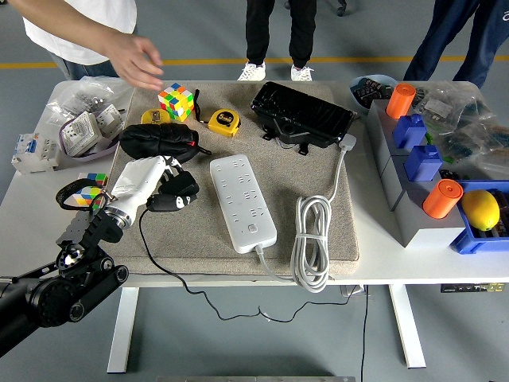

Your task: Put the plug near the board,insert it into the board,press the button,pull the plug out

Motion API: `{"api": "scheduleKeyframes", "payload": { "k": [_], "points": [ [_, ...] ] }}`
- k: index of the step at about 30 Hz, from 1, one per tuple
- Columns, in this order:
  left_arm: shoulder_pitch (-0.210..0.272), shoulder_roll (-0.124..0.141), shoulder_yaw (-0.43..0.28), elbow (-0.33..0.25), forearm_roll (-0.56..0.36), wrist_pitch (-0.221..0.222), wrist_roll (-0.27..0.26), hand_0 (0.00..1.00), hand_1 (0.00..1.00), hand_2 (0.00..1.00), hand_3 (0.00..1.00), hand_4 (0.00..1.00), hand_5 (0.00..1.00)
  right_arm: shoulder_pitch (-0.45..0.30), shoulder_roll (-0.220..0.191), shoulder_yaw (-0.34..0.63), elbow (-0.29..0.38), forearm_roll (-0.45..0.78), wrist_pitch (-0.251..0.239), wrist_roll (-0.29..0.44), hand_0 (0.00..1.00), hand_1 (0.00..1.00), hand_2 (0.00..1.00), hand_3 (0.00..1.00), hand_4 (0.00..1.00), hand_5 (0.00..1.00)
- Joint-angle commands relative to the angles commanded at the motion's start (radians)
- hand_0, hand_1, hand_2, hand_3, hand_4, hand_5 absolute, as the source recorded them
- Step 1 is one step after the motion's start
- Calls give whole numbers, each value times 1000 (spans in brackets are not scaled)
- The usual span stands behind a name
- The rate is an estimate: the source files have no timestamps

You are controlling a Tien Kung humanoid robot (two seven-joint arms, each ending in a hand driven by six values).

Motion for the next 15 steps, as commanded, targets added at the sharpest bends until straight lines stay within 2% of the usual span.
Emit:
{"api": "scheduleKeyframes", "payload": {
  "k": [2, 3, 9, 10, 14, 15],
  "points": [
    [1, -2, -1, 1, 3, -2, 2, 319, 483, 509, 551, 812, 89, 0, 0, 0, 1, 0, 0, 0, 625, 616, 574, 539, 618, 115],
    [1, -2, -2, 1, 3, -3, 2, 360, 521, 547, 573, 852, 123, 0, -1, 0, 1, -1, 0, 0, 624, 616, 574, 538, 618, 115],
    [4, -3, -11, 1, -1, -16, 0, 360, 521, 547, 573, 852, 123, -1, 0, 1, 1, -1, 1, 0, 624, 616, 574, 538, 618, 115],
    [5, -3, -13, 1, -2, -17, 0, 467, 594, 584, 618, 997, 265, -1, 0, 0, 0, 0, 1, 0, 625, 616, 574, 539, 618, 115],
    [8, -3, -22, 4, 3, -18, -3, 467, 594, 584, 618, 997, 265, 0, -1, -2, 1, 0, 1, 0, 625, 616, 574, 539, 618, 115],
    [8, -2, -24, 5, 2, -19, -5, 669, 700, 705, 732, 998, 359, 1, -2, -1, 2, -1, 1, 0, 624, 616, 575, 538, 619, 117]
  ]
}}
